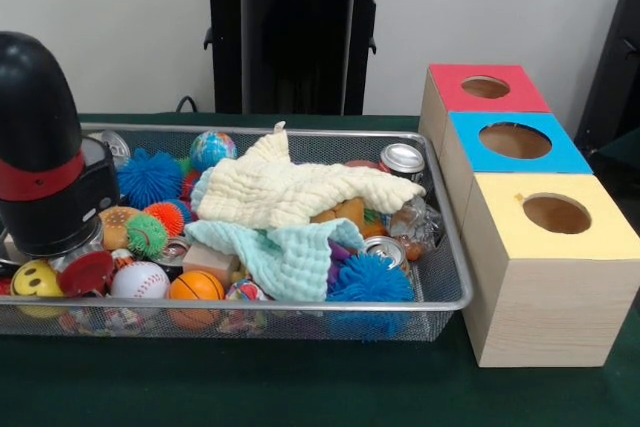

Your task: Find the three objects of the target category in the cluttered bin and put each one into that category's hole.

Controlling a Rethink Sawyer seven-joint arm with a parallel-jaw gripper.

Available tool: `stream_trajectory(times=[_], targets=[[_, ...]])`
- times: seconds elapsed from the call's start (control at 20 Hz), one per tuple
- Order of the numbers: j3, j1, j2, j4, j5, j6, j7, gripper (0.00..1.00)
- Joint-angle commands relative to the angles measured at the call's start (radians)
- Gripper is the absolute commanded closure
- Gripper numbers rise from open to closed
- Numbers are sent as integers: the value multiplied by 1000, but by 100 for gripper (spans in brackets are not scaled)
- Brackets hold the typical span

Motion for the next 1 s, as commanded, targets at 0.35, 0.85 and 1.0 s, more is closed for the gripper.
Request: stream_trajectory(times=[0.35, 0.85, 1.0], targets=[[100, -45, 499, -357, -432, -730, -288, 0], [132, -67, 507, -341, -502, -771, -275, 0], [124, -60, 504, -340, -524, -784, -239, 0]])
